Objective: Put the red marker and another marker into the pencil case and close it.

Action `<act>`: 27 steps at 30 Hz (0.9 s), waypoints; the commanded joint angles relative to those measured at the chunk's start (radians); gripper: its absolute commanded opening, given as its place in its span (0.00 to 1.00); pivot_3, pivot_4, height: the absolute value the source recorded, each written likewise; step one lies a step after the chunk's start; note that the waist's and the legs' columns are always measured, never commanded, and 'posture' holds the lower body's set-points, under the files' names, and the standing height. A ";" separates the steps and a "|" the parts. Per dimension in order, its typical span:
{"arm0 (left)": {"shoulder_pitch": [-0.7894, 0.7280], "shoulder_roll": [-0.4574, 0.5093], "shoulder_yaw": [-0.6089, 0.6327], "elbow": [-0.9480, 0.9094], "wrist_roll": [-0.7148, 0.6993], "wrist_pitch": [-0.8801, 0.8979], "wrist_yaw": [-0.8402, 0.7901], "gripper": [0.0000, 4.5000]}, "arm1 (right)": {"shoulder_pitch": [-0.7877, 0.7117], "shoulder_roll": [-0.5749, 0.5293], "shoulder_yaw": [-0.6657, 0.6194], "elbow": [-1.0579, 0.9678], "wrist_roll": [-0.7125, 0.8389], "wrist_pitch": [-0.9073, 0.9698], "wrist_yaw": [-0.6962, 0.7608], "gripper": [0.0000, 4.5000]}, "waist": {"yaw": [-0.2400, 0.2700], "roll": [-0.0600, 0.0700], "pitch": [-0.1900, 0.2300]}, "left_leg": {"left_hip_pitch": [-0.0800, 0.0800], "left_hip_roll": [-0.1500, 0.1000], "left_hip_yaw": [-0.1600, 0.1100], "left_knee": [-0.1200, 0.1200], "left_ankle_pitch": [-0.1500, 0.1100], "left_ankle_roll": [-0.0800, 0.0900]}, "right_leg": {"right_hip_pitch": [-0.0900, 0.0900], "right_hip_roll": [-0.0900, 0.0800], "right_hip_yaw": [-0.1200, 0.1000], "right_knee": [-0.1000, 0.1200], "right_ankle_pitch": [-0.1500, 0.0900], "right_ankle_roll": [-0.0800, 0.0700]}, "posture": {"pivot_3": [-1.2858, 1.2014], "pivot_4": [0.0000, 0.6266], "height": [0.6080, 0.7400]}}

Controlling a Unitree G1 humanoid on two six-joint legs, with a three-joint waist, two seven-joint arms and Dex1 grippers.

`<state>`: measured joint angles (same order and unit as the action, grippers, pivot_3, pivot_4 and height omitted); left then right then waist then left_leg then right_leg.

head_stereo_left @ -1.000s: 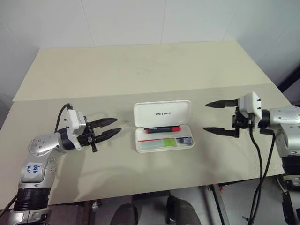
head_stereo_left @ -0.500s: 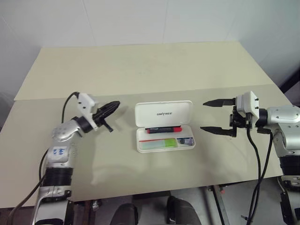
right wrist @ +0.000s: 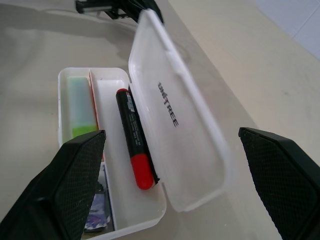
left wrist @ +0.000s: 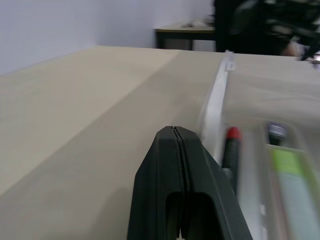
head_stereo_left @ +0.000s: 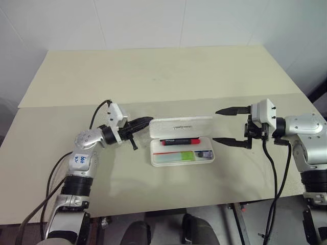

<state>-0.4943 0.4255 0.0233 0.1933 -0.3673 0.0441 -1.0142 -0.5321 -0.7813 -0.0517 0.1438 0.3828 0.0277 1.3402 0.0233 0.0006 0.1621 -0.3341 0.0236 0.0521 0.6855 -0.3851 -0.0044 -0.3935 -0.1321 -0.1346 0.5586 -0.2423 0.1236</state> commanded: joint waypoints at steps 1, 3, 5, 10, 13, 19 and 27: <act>0.008 0.028 -0.036 -0.075 -0.018 -0.026 -0.099 0.01 | 0.000 -0.007 -0.037 -0.051 0.028 0.010 -0.019 1.00 | 0.001 0.000 0.000 | 0.000 0.000 0.000 0.000 0.000 0.000 | 0.000 0.000 0.000 0.000 0.000 0.000 | 0.52 0.24 1.00; 0.002 0.031 -0.070 -0.091 -0.008 -0.013 -0.131 0.01 | 0.001 -0.007 -0.046 -0.066 0.047 0.040 -0.032 1.00 | 0.002 0.000 0.000 | 0.000 0.000 0.000 0.000 0.000 0.000 | 0.000 0.000 0.000 0.000 0.000 0.000 | 0.52 0.24 1.00; -0.008 0.027 -0.109 -0.088 0.018 -0.011 -0.149 0.01 | -0.009 -0.001 -0.066 -0.094 0.093 0.110 -0.062 1.00 | 0.002 0.000 0.000 | 0.000 0.000 0.000 0.001 0.000 0.000 | 0.000 0.000 0.000 0.000 0.000 0.000 | 0.52 0.24 1.00; -0.028 0.003 -0.201 -0.045 0.102 -0.050 -0.156 0.01 | -0.002 -0.031 -0.091 -0.183 0.166 0.249 -0.084 1.00 | 0.001 0.000 0.000 | 0.000 0.000 0.000 0.001 0.000 0.000 | 0.000 0.000 0.000 0.000 0.000 0.000 | 0.52 0.24 1.00; -0.051 -0.034 -0.246 -0.010 0.156 -0.056 -0.119 0.01 | 0.041 -0.076 -0.095 -0.228 0.171 0.287 -0.063 1.00 | 0.008 0.000 0.000 | -0.001 0.000 0.000 0.002 0.000 0.000 | 0.000 0.000 0.000 0.000 0.000 0.000 | 0.52 0.24 1.00; -0.061 -0.080 -0.307 0.039 0.261 -0.042 -0.033 0.01 | 0.148 -0.124 -0.102 -0.208 0.105 0.191 -0.026 1.00 | 0.009 -0.001 -0.001 | -0.001 0.000 0.000 0.002 0.000 0.000 | 0.001 0.000 0.000 0.000 0.000 0.000 | 0.52 0.24 1.00; -0.059 -0.069 -0.346 -0.003 0.372 -0.010 0.055 0.01 | 0.206 -0.122 -0.100 -0.208 0.083 0.139 -0.013 1.00 | 0.026 -0.001 -0.001 | 0.000 0.000 0.000 0.008 0.000 0.001 | 0.004 -0.001 0.002 0.000 0.004 0.000 | 0.52 0.24 1.00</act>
<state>-0.5657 0.3522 -0.2919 0.1982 -0.0416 0.0120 -0.9775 -0.3312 -0.8879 -0.1231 -0.0460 0.4610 0.1918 1.3169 0.0495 -0.0006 0.1608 -0.3340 0.0235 0.0516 0.6948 -0.3854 -0.0034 -0.3890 -0.1328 -0.1331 0.5587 -0.2378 0.1232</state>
